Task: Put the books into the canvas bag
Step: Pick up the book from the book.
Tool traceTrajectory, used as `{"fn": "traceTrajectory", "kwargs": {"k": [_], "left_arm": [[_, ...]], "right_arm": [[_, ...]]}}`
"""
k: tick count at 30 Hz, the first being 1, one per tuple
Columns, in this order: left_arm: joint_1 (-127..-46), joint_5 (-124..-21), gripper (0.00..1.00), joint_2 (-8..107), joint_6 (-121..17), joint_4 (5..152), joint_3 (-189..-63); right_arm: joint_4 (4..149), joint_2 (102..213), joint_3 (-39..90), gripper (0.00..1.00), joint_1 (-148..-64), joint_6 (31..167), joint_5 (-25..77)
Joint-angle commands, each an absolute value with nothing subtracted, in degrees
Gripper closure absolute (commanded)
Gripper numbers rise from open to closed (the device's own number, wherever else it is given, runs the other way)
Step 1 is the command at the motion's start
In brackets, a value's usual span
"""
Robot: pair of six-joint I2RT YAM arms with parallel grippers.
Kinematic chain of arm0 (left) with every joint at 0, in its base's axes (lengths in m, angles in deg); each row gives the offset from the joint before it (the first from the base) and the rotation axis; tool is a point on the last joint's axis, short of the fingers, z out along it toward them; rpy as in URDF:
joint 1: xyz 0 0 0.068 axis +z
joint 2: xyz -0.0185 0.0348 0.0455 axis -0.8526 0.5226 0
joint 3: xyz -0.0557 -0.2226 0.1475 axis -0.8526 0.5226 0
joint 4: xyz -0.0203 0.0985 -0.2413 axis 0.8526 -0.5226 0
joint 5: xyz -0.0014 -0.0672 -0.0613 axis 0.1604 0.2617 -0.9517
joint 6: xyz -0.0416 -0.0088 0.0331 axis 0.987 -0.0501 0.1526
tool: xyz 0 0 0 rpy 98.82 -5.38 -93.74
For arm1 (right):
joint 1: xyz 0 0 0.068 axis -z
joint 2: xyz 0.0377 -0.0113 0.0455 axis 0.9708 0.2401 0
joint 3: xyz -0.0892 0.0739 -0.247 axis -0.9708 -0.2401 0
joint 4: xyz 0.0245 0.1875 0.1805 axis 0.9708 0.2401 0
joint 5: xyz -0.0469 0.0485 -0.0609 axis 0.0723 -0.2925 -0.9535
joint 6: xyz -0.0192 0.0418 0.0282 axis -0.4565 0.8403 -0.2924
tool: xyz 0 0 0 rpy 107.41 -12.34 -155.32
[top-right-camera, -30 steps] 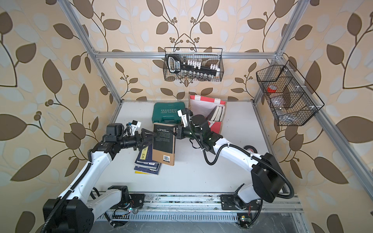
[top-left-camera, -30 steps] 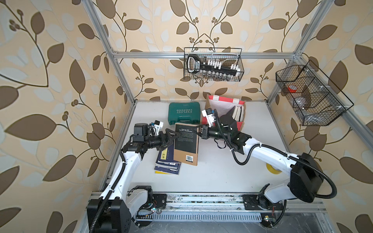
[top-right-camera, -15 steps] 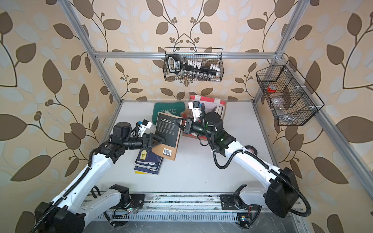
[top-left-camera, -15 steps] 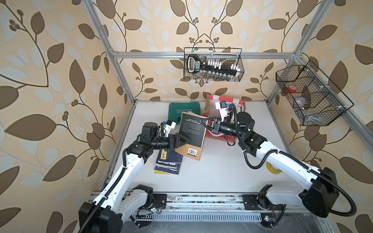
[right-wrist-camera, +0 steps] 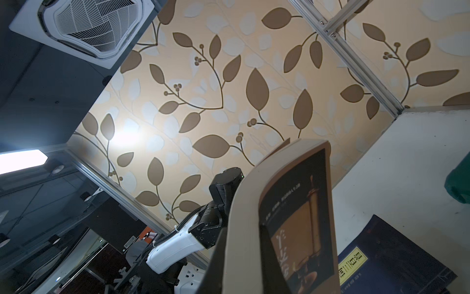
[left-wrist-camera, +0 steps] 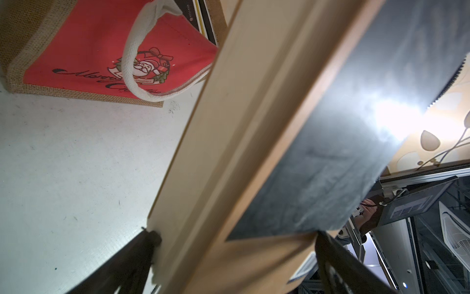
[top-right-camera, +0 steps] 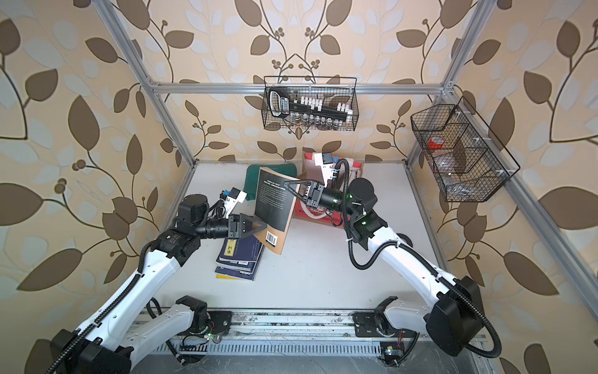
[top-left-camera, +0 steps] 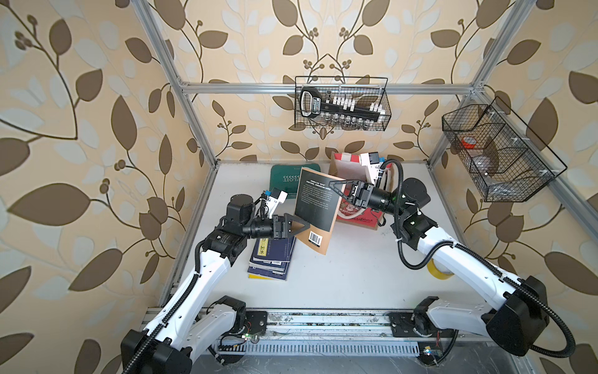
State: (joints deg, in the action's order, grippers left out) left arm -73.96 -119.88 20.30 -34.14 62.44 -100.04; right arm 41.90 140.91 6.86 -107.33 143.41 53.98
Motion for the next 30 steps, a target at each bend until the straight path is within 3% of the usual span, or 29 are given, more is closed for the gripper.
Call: {"fn": "traceTrajectory", "kwargs": {"k": [1, 7, 12, 18, 30], "left_arm": [[-74.67, -120.73, 0.01, 20.82, -33.57, 65.31, -100.90], [-75.53, -125.12, 0.01, 19.31, -28.58, 74.58, -99.46], [-75.90, -123.74, 0.01, 19.66, -28.40, 73.90, -99.43], [-76.42, -127.14, 0.01, 19.97, -16.83, 90.40, -95.90], [-77.22, -129.98, 0.02, 15.17, -16.75, 90.21, -98.05]], "right_arm": [[31.60, 139.17, 8.73, 1.00, -107.45, 149.42, 57.69], [28.82, 139.80, 8.73, 1.00, -106.64, 152.20, 58.62], [19.85, 142.04, 8.23, 1.00, -106.52, 158.88, 59.88], [13.85, 144.48, 8.20, 1.00, -106.19, 162.73, 61.12], [10.33, 147.23, 4.50, 1.00, -100.86, 165.18, 61.81]]}}
